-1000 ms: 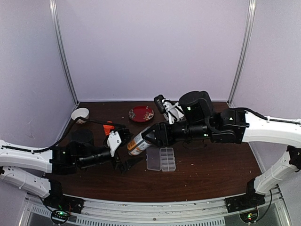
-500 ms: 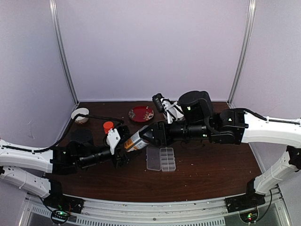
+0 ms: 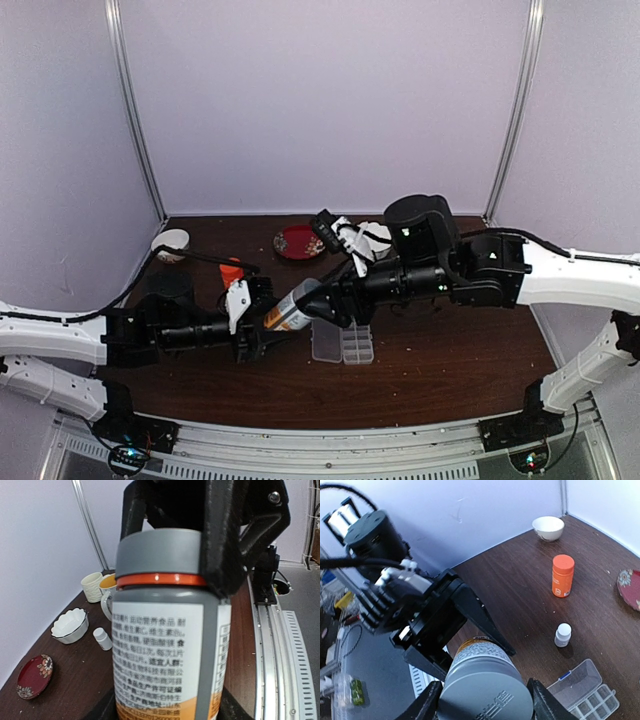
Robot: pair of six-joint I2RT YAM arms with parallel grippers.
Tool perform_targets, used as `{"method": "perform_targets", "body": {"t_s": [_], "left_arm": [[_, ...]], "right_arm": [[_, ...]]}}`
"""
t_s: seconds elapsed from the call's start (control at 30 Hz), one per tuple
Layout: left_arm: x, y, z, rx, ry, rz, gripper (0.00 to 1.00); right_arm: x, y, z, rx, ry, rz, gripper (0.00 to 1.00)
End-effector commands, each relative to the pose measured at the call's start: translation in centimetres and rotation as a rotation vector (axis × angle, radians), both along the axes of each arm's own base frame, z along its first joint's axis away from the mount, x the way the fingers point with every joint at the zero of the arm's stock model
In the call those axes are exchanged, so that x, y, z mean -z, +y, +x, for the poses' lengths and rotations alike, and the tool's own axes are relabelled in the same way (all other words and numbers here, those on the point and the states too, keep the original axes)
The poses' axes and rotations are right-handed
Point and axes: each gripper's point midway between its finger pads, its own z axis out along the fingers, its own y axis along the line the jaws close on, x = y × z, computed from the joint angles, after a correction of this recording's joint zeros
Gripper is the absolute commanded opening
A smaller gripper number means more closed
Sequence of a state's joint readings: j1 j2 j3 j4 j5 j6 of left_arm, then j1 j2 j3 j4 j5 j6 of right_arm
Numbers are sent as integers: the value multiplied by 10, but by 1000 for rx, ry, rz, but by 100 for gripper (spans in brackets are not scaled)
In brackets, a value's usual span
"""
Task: Sort the pills into containers
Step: Unscrew the lid of the pill bottle.
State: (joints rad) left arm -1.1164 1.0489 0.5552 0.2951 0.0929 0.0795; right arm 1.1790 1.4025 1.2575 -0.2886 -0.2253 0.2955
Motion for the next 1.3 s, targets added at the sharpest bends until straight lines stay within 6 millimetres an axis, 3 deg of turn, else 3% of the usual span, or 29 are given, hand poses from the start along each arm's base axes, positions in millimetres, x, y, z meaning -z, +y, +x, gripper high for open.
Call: {"method": "perform_targets", "body": {"t_s": [0.0,0.27,0.57,0.73,0.77,0.8,0.83,0.87,1.1,1.27], "left_arm": [[-29,-1,-25,166,27,-83,24],[-36,2,-38,280,33,-36,21],[-34,0,-42,325,37,1,20],[-27,-3,-37,310,51,33,21],[-25,-4,-36,304,50,40,21],[-24,-3,-33,290,45,46,21],[-22,-3,-29,270,40,52,21],[-20,-2,-27,253,34,56,21],[-14,7,-10,148,-15,82,21],[-14,16,7,46,-79,101,22]], "right_arm": [[-9,1,-31,-280,-243,-18,25],[12,-3,-53,-622,-646,-108,25],[19,-14,-42,-881,-1085,-191,23],[25,-13,-21,-887,-1242,-310,26],[22,-13,-18,-871,-1247,-305,32],[18,-13,-18,-857,-1240,-287,46],[13,-13,-18,-839,-1229,-263,67],[9,-13,-18,-823,-1215,-238,79],[-21,-24,-26,-693,-1095,-31,95],[-62,-26,-9,-406,-708,154,100]]}}
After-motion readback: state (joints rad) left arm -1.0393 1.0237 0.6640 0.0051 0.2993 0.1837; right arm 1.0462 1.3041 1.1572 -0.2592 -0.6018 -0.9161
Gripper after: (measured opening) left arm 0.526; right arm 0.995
